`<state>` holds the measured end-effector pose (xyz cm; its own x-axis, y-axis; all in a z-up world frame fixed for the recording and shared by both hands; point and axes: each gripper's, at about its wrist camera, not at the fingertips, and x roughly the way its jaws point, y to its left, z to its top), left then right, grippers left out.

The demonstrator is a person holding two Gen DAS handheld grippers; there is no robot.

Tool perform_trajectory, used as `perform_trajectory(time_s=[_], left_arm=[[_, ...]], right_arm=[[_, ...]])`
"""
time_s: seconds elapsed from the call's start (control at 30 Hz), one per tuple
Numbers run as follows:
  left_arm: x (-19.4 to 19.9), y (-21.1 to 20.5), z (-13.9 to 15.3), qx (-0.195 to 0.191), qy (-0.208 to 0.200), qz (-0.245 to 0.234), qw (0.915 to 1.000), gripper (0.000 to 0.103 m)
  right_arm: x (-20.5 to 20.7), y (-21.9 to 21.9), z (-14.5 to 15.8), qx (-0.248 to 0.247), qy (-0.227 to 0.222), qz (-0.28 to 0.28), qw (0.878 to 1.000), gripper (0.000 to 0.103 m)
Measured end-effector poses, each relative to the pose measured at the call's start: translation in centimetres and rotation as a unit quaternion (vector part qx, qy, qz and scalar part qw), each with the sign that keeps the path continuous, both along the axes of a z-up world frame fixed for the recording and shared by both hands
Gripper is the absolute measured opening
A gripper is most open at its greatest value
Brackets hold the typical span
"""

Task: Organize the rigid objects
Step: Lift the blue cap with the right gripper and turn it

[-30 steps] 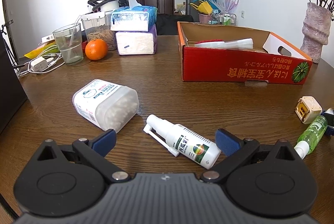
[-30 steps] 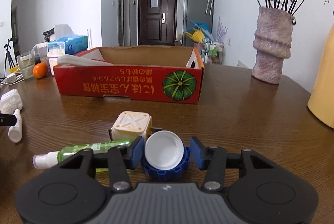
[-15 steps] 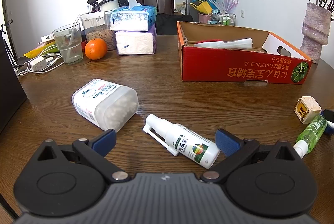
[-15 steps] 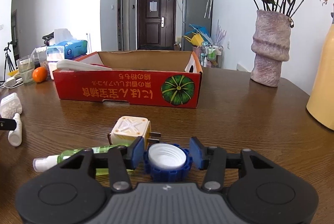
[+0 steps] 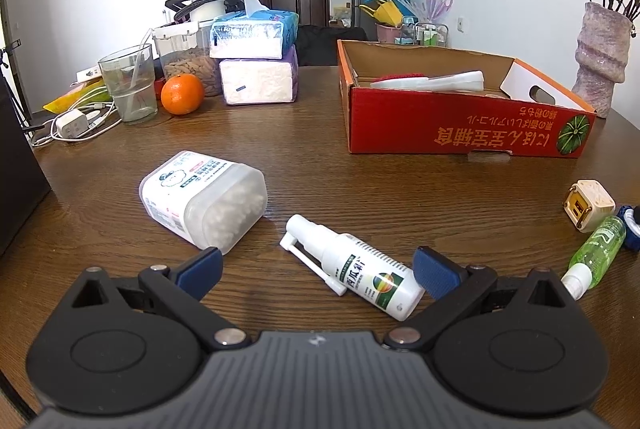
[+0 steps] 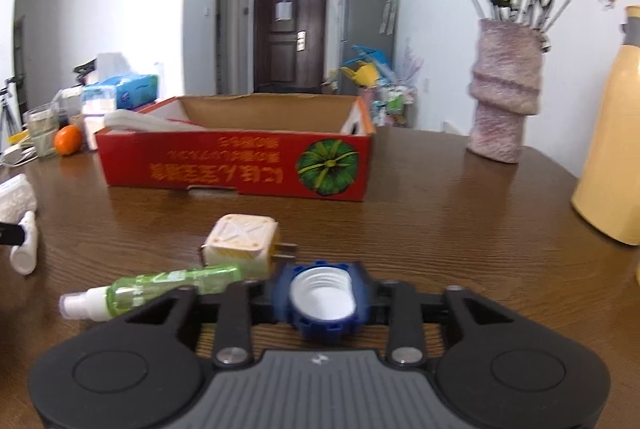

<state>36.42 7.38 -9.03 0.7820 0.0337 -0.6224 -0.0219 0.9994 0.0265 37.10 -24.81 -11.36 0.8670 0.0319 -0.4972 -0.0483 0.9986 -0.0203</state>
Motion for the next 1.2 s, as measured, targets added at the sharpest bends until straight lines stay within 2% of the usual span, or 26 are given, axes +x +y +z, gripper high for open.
perform_trajectory(time_s=[0.13, 0.23, 0.27, 0.37, 0.57, 0.8, 1.03, 1.2], left_arm=[[-0.1, 0.1, 0.2, -0.001, -0.003, -0.001, 1.0000, 0.103], [-0.2, 0.1, 0.2, -0.001, -0.004, -0.002, 1.0000, 0.103], [-0.2, 0.1, 0.2, 0.000, -0.005, -0.002, 1.0000, 0.103], [-0.2, 0.1, 0.2, 0.000, -0.004, -0.002, 1.0000, 0.103], [-0.1, 0.1, 0.1, 0.000, -0.003, -0.003, 1.0000, 0.103], [-0.1, 0.0, 0.1, 0.003, -0.003, -0.002, 1.0000, 0.103], [-0.1, 0.0, 0.0, 0.003, -0.003, -0.002, 1.0000, 0.103], [-0.1, 0.0, 0.1, 0.003, -0.003, -0.001, 1.0000, 0.103]], right_arm=[[-0.4, -1.6, 0.5, 0.013, -0.013, -0.047, 0.999, 0.033], [0.3, -2.3, 0.0, 0.016, 0.010, -0.064, 0.998, 0.019], [0.5, -2.2, -0.2, 0.010, 0.019, -0.065, 0.998, 0.018], [0.7, -2.2, -0.6, -0.004, 0.031, -0.069, 0.997, 0.018], [-0.3, -3.2, -0.6, 0.003, 0.033, -0.085, 0.996, 0.018], [-1.5, -6.1, -1.3, 0.054, 0.062, -0.115, 0.990, 0.016], [-2.0, -5.7, -1.0, 0.063, 0.040, -0.094, 0.993, 0.018], [-1.6, -6.1, 0.0, 0.069, 0.004, -0.107, 0.992, 0.019]])
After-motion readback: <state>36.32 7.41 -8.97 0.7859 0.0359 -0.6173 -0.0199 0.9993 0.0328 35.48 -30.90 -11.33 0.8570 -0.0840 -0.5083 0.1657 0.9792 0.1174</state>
